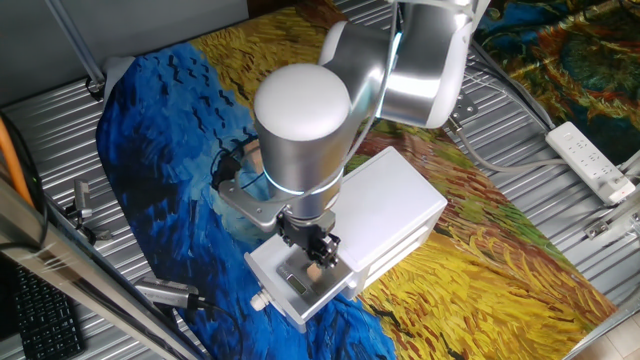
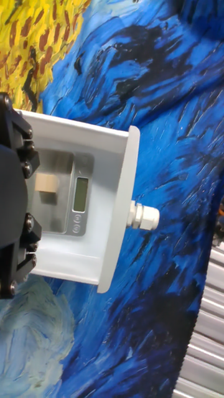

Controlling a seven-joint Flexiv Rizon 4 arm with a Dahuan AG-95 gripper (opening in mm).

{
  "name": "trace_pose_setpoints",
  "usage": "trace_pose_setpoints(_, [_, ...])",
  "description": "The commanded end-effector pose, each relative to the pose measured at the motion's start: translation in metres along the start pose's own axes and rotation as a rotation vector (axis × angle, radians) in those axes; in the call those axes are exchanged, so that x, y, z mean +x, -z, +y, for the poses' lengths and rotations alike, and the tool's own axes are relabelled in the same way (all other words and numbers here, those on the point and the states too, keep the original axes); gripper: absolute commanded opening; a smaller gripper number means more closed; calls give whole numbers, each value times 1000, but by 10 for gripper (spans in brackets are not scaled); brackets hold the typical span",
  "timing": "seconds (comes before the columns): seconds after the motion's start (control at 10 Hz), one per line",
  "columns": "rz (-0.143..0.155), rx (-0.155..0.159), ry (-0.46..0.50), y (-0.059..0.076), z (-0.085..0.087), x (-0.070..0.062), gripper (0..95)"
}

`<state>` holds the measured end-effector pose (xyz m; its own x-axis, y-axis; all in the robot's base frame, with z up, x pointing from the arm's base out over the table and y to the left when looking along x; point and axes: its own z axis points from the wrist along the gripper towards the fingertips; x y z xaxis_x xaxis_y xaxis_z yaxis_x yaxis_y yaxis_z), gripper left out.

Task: Take something out of a drawer

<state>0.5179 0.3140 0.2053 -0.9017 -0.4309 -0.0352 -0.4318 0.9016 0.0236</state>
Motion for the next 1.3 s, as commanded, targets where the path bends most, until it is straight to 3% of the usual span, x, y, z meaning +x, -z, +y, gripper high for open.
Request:
trace_pose_setpoints(0.1, [-17, -3, 14, 0, 0, 1, 380])
trace_pose_setpoints(0.5, [16, -17, 88, 0, 0, 1, 380])
trace_pose_setpoints(1.3, [22, -9, 79, 0, 0, 1, 380])
